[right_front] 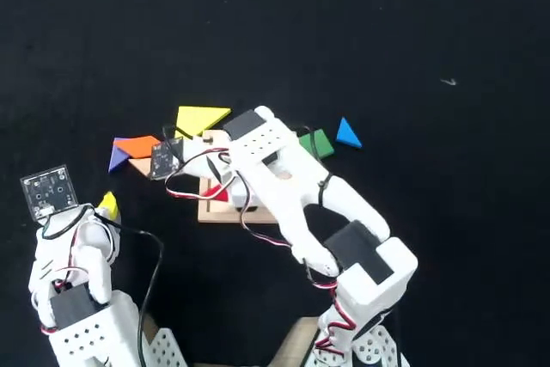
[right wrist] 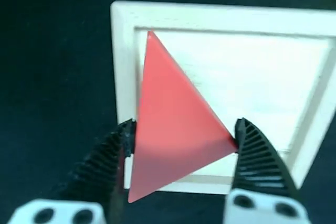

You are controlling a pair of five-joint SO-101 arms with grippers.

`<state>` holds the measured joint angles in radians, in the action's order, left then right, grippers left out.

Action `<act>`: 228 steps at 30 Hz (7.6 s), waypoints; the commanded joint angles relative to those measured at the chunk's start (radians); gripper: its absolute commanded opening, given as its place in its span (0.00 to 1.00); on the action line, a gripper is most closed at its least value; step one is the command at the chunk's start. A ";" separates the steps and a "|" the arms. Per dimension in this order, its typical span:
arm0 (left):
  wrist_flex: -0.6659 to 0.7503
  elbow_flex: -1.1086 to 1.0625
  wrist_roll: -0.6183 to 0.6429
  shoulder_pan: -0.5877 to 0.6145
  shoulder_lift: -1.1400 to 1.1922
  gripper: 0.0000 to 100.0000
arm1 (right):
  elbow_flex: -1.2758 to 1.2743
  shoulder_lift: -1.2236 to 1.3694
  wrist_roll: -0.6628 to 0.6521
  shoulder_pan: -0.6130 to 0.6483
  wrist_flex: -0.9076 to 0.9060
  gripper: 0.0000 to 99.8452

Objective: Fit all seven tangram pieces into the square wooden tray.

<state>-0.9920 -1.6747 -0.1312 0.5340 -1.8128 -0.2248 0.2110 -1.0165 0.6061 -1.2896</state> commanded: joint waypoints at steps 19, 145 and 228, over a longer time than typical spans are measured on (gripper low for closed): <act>0.023 0.010 -0.003 0.008 -0.009 0.23 | 0.249 -0.001 0.118 -0.176 0.101 0.03; 0.043 -0.022 -0.005 -0.101 -0.009 0.24 | -1.460 -2.101 0.736 -0.586 -0.014 0.01; -0.025 -0.008 -0.157 -0.236 -0.008 0.23 | -1.326 -2.091 0.984 -0.571 0.529 0.13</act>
<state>-1.0503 -1.6763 -0.2754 0.2808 -1.8128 -1.6195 -1.7990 -0.0422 0.0445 -0.7480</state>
